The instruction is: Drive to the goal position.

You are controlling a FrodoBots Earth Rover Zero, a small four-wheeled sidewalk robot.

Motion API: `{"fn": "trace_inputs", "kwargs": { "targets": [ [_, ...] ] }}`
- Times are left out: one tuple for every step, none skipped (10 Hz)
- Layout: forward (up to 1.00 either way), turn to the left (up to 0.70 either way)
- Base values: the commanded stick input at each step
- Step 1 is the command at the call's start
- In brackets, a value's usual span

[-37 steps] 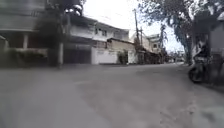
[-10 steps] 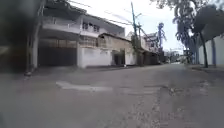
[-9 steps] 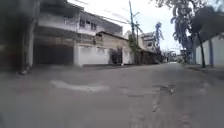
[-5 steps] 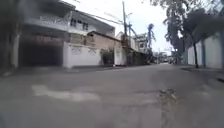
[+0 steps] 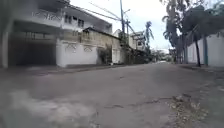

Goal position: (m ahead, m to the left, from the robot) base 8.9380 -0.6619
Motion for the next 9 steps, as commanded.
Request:
{"fn": "trace_inputs", "kwargs": {
  "targets": [
    [1.0,-0.23],
    [1.0,-0.02],
    [1.0,-0.01],
    [1.0,0.0],
    [1.0,-0.01],
    [1.0,-0.02],
    [1.0,-0.01],
    [1.0,0.0],
    [1.0,0.0]
  ]
}}
